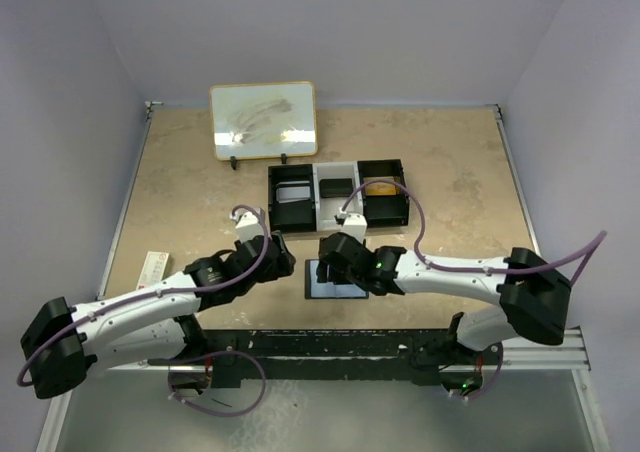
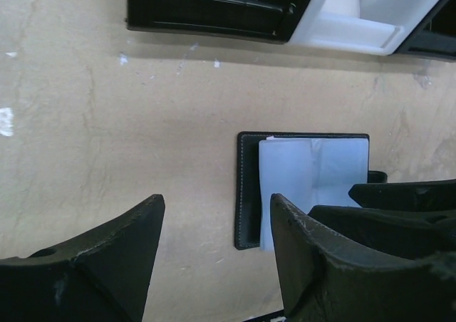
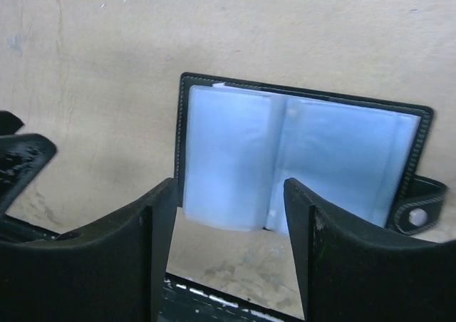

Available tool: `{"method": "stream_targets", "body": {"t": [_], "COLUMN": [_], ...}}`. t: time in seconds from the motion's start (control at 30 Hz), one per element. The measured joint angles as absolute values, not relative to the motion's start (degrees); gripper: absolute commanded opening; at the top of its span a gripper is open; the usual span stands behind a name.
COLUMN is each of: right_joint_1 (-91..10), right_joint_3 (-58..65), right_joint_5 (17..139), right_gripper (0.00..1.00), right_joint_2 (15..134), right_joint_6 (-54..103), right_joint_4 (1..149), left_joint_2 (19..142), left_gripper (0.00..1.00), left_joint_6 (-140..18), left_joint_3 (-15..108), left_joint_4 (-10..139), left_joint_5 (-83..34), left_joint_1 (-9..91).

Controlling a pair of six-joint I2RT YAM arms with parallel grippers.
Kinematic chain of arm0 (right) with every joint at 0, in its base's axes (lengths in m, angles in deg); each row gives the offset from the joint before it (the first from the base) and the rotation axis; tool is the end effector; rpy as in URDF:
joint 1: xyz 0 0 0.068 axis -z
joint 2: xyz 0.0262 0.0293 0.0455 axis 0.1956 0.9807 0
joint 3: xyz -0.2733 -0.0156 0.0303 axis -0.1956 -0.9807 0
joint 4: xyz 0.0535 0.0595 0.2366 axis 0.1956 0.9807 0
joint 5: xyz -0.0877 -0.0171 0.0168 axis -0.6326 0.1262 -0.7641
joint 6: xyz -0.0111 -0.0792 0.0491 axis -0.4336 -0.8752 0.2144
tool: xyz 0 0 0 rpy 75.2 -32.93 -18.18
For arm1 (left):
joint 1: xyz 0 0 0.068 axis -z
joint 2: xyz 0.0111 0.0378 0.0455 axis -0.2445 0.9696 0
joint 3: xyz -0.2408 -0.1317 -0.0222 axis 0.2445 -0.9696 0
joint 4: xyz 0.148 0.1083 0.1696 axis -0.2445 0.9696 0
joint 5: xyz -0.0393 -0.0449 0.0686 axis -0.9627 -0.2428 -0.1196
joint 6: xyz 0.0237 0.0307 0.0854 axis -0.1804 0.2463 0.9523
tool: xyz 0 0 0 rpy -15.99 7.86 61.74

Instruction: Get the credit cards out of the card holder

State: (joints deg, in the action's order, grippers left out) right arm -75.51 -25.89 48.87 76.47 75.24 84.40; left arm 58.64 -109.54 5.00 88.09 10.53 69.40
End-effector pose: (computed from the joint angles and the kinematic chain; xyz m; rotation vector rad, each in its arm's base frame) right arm 0.1647 0.2692 0.1762 0.0420 2.3978 0.6016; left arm 0.1490 -0.1474 0.1871 -0.3202 2.2798 -0.5088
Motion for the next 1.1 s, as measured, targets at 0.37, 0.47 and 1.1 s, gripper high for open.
{"method": "stream_targets", "body": {"t": [0.37, 0.47, 1.1], "right_joint_1": [-72.2, -71.9, -71.2], "right_joint_3": [-31.4, -32.1, -31.9], "right_joint_5": [46.1, 46.1, 46.3], "right_gripper": [0.65, 0.65, 0.62], "right_joint_2": [71.5, 70.7, 74.2], "right_joint_6": [78.8, 78.8, 78.2], "right_joint_4": [91.7, 91.9, 93.1], "left_joint_2": [70.5, 71.5, 76.0], "left_gripper": [0.46, 0.45, 0.37], "left_joint_6": [-107.1, -107.1, -106.9], "left_joint_3": [5.0, 5.0, 5.0], "left_joint_4": [77.5, 76.0, 71.7], "left_joint_5": [0.3, -0.9, -3.1], "left_joint_1": [69.4, 69.5, 71.3]}}
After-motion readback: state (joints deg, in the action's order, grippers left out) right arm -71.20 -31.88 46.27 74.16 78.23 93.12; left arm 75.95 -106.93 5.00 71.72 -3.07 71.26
